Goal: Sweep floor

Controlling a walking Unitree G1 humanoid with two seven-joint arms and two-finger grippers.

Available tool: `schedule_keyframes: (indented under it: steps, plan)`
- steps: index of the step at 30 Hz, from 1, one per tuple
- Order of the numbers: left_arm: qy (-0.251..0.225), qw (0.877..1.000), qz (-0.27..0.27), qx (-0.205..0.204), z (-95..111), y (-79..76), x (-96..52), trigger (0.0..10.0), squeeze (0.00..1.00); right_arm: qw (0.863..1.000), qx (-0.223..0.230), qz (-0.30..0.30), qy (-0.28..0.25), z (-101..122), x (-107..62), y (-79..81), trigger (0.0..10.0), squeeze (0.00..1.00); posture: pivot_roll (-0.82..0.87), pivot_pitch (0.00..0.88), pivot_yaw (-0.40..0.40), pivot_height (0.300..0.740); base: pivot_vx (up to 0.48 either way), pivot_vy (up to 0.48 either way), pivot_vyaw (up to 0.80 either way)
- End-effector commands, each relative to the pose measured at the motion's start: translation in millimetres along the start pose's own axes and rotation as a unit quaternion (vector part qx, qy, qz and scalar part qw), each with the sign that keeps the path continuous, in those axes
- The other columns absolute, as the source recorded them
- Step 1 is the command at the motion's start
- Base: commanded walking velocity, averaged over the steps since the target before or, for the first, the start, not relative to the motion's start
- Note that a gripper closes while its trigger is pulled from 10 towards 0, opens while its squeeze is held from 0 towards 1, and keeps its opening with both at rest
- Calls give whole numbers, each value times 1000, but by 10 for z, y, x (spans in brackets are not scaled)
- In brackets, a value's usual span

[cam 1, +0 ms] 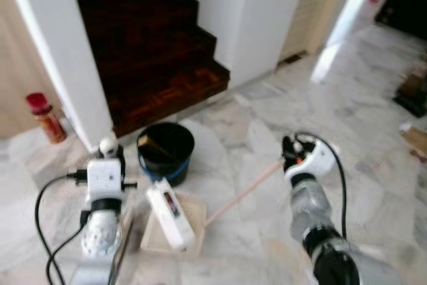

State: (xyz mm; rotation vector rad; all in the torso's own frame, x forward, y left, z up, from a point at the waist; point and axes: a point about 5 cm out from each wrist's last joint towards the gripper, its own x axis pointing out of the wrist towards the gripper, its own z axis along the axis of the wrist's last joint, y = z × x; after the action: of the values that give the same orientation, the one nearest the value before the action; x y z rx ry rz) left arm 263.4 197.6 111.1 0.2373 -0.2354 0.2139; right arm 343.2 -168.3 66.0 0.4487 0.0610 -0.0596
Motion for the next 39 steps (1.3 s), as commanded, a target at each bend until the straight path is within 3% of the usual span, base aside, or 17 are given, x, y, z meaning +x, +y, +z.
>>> schedule_keyframes:
  steps: [1,11,22,26,35,39]
  plan:
    - [-24,1000,-8,-4,94,-67,28,10000,0,1000,12,-11,-26,124,36,-49,10000,0,128,0,-114,740,0,0,0]
    - [-21,1000,-10,-4,77,-82,0,10000,0,999,22,17,-33,157,49,-16,10000,0,130,1,-116,740,0,0,0]
    - [-26,1000,-10,-5,91,-85,16,10000,0,989,99,67,-87,422,173,144,10000,0,125,0,-112,740,0,0,0]
    - [-26,1000,-10,-5,93,-88,20,10000,0,988,93,69,-98,469,181,155,10000,0,126,0,-112,740,0,0,0]
    - [-29,1000,-10,-6,100,-92,23,10000,0,977,111,76,-168,799,256,240,10000,0,127,0,-111,740,0,0,0]
    - [-30,999,-13,-8,107,-120,26,10000,0,977,94,64,-180,869,277,272,10000,0,125,0,-112,740,0,0,0]
